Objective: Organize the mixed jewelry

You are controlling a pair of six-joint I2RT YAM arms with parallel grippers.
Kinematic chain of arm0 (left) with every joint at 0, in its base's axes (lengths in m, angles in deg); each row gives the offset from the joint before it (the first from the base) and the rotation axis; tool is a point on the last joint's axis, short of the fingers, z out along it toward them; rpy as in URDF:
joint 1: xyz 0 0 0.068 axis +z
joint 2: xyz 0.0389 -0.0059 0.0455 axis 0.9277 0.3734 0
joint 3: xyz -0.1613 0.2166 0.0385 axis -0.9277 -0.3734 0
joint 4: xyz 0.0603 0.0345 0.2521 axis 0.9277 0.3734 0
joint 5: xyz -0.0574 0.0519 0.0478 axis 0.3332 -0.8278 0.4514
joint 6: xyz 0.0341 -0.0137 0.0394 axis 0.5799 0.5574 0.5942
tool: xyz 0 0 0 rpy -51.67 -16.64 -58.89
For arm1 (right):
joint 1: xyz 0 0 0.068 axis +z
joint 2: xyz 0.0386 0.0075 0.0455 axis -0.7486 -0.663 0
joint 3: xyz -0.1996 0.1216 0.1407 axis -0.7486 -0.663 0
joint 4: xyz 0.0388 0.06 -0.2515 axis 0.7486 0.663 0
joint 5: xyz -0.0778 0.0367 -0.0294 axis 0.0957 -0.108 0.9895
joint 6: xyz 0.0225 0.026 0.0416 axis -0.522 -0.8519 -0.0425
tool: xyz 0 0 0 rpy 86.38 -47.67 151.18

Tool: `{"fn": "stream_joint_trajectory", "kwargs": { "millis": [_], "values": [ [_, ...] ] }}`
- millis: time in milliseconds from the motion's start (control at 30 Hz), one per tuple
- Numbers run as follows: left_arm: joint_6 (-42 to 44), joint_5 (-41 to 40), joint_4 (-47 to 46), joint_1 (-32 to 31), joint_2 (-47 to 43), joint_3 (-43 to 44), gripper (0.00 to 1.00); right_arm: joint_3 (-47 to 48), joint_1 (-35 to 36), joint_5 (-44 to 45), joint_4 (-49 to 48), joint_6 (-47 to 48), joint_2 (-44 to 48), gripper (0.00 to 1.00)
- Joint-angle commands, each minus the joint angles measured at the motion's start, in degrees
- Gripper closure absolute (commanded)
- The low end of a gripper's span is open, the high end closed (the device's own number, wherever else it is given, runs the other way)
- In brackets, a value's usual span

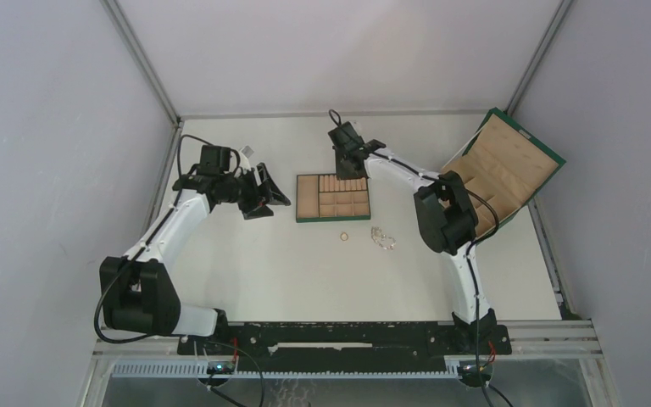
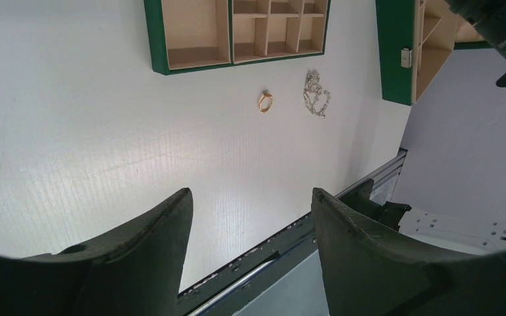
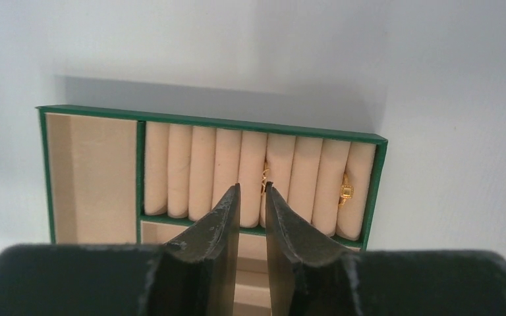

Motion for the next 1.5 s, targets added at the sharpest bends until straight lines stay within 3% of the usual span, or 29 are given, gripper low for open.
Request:
{"fn": "stream_joint_trajectory", "kwargs": {
  "millis": [0, 133, 233, 833, 1100, 1333, 1467],
  "values": [
    [1.39, 1.22, -0.70, 0.06, 0.08, 2.24, 0.29, 1.59, -0.53, -0.98, -0.46, 1.57, 4.09, 0.73],
    [1.47, 1.31, -0.66, 0.06, 0.11, 2.16, 0.29, 1.84, -1.01, -1.38, 0.12, 0.68, 2.78, 0.89],
    [1.49, 1.45, -0.70, 0.06, 0.25, 2.24, 0.29, 1.92, -1.69, -2.37, 0.69, -0.39, 1.51, 0.95],
    [1.60, 2.04, -0.63, 0.06, 1.56, 3.29, 0.29, 1.31, -2.25, -4.46, 1.66, -0.89, -0.97, 1.00],
    [3.06, 0.68, 0.59, -0.93, 2.32, 4.82, 0.28, -4.98, -3.17, -4.97, -1.22, -0.73, 12.84, 0.96],
    [7.73, -10.16, 6.12, -7.47, 3.53, 8.52, 0.29, -24.10, -3.26, -13.54, -7.13, -2.35, 28.92, 0.88],
    [7.35, -12.86, 5.49, -9.17, 3.30, 7.89, 0.29, -34.23, 1.22, -14.22, -6.81, -2.75, 34.62, 0.81]
  ]
}}
